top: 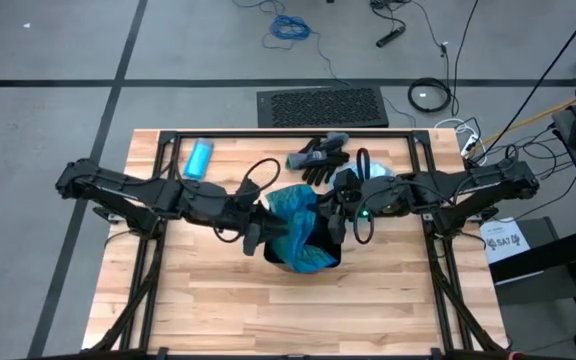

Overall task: Place trash/remove bag and relplace
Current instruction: Put the blue trash bag into the black trash bin

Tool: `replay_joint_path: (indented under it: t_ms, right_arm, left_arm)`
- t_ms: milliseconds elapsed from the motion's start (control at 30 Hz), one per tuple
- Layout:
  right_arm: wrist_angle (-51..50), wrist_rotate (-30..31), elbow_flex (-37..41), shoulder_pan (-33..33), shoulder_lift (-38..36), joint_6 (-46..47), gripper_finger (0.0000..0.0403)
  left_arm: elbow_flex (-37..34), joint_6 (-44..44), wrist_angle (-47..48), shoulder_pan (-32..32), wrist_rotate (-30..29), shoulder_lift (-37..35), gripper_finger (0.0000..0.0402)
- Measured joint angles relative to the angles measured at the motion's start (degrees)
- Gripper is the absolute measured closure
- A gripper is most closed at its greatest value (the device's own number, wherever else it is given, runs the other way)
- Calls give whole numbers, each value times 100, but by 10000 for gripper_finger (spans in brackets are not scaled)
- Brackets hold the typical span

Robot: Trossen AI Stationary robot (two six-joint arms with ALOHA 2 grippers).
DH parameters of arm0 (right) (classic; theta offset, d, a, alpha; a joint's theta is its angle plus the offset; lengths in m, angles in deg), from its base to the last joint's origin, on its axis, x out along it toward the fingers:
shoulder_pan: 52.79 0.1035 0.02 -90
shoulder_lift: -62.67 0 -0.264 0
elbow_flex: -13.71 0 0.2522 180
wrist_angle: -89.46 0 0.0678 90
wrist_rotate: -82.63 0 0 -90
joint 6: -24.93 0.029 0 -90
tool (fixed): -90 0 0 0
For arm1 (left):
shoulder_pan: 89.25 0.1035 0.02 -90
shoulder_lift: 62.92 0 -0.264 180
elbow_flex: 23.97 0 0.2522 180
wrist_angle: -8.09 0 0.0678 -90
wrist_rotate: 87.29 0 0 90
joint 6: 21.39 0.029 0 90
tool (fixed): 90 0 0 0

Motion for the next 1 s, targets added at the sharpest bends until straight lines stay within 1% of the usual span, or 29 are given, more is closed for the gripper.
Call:
replay_joint_path:
  t_ms: [133,233,367,567,867,1000]
  right_arm:
    - [82,-4,0,-48,66,-31,403]
    - [202,-24,0,-87,146,-85,403]
    - [389,-50,0,-85,226,-181,403]
    - [353,-51,0,-85,227,-186,403]
    - [376,-52,0,-85,249,-100,403]
    - [371,-52,0,-85,249,-103,403]
  left_arm:
    - [337,19,427,-23,-226,171,215]
    - [498,20,890,-23,-261,367,215]
    - [689,-6,1249,6,-400,504,215]
    - [711,-6,1258,45,-621,504,215]
    - [713,-8,1261,140,-537,545,215]
    - [713,25,1252,157,-537,542,230]
